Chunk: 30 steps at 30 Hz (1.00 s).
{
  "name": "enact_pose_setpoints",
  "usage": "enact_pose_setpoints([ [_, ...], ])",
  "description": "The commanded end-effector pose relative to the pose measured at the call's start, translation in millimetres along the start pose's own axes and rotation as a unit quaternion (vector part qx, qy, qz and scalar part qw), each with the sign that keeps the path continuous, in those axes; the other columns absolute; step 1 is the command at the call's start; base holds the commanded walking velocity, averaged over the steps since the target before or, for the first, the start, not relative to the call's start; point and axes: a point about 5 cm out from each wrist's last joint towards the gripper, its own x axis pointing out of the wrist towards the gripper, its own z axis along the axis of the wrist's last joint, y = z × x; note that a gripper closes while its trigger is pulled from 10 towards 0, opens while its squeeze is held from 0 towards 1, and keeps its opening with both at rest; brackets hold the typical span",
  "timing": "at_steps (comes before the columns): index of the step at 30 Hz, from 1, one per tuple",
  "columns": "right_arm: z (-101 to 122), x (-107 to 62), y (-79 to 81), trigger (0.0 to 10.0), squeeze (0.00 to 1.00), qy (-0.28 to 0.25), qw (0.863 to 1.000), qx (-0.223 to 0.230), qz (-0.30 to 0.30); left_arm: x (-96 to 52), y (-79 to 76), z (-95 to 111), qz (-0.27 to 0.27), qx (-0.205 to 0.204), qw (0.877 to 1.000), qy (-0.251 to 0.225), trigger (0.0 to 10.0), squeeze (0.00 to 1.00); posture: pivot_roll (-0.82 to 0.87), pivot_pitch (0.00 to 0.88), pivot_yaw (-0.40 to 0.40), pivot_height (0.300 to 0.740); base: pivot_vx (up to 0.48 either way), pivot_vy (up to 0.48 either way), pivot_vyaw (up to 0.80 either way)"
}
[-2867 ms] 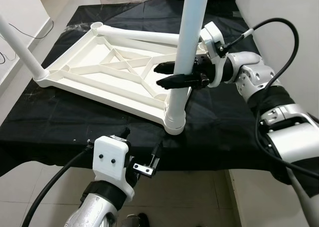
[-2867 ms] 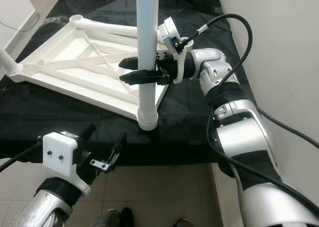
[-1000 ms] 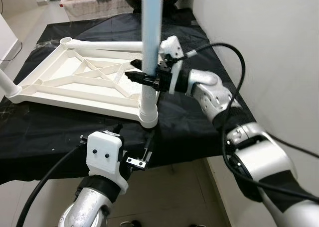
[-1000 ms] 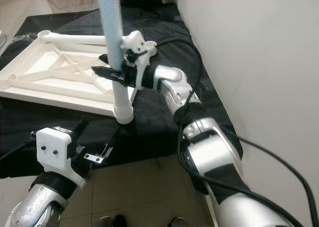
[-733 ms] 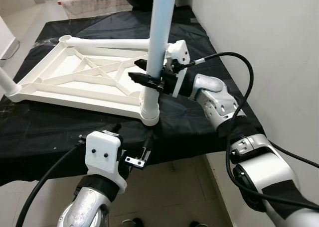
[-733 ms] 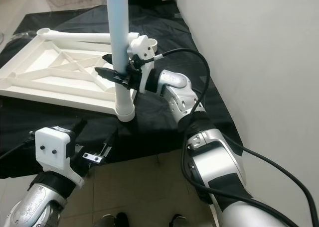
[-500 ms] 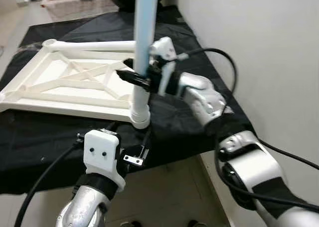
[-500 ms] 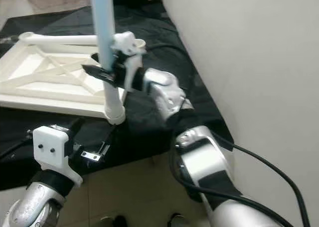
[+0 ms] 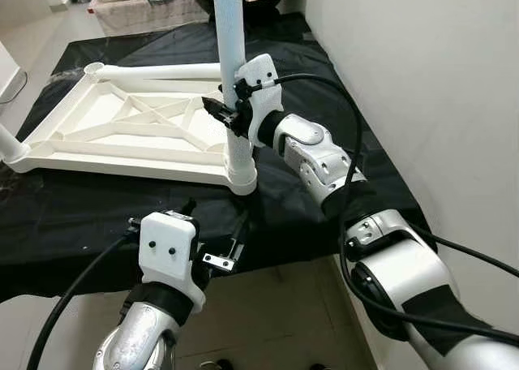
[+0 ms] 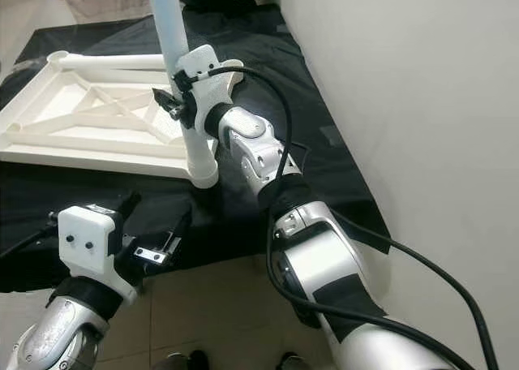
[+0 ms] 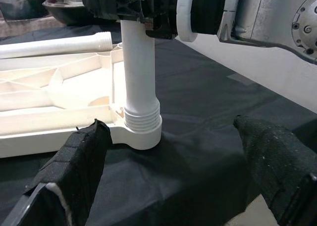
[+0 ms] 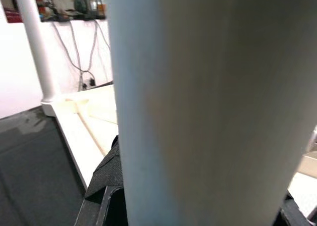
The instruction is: Building children table
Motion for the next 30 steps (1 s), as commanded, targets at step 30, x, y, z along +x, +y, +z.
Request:
enact_pose_setpoints([
  [30,-70.5,-26.1,2.3,10.0,0.0,0.098,0.819,0.06,-0.563,9.4,32.4,-2.5,0.097,0.049,0.994,-0.014,10.0,0.0,0.08,0.197,0.016,0.74,0.0,0.0,0.0],
])
